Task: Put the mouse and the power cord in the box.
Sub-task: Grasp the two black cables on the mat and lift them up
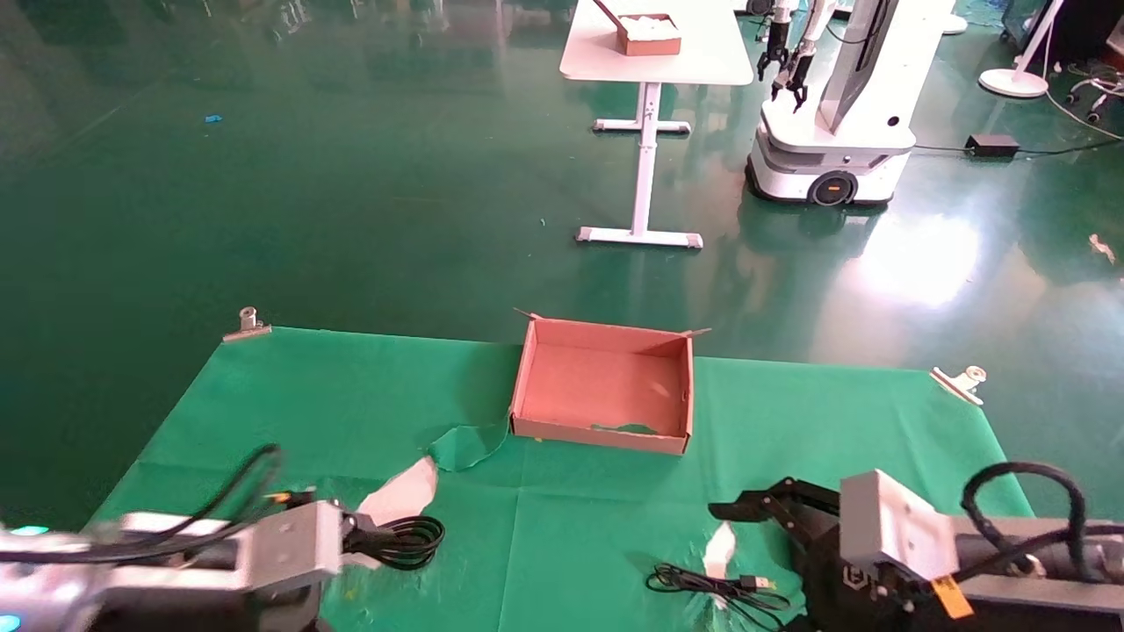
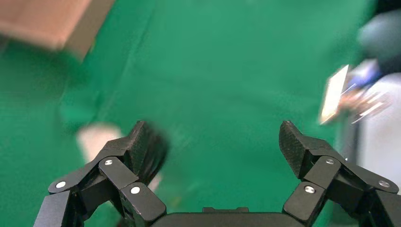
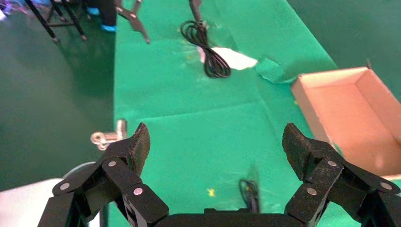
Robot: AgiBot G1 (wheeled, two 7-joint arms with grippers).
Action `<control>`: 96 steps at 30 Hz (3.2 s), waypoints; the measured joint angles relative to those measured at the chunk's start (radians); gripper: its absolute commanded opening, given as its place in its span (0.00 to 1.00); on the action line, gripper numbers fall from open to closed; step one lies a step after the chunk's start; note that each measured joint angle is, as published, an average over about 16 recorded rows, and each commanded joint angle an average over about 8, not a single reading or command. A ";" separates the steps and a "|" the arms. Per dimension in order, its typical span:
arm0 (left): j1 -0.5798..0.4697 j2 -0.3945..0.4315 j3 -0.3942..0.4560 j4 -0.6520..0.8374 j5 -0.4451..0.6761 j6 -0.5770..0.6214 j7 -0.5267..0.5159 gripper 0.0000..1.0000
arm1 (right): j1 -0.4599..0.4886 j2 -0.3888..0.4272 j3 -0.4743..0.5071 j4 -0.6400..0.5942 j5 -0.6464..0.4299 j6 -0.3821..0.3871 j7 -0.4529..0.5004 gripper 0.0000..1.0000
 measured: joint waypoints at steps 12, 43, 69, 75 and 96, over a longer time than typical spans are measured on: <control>-0.088 0.194 0.145 0.120 0.452 -0.130 -0.080 1.00 | -0.032 0.034 0.009 0.007 -0.001 0.023 0.015 1.00; -0.121 0.328 0.211 0.338 0.646 -0.254 -0.057 1.00 | 0.243 -0.263 -0.277 -0.217 -0.665 0.066 0.060 1.00; -0.122 0.330 0.212 0.344 0.645 -0.255 -0.054 0.00 | 0.277 -0.389 -0.320 -0.408 -0.785 0.168 0.045 0.00; -0.122 0.330 0.211 0.343 0.643 -0.255 -0.054 0.00 | 0.276 -0.389 -0.321 -0.406 -0.785 0.167 0.046 0.00; -0.122 0.329 0.211 0.342 0.643 -0.255 -0.054 0.00 | 0.276 -0.390 -0.324 -0.404 -0.788 0.165 0.049 0.00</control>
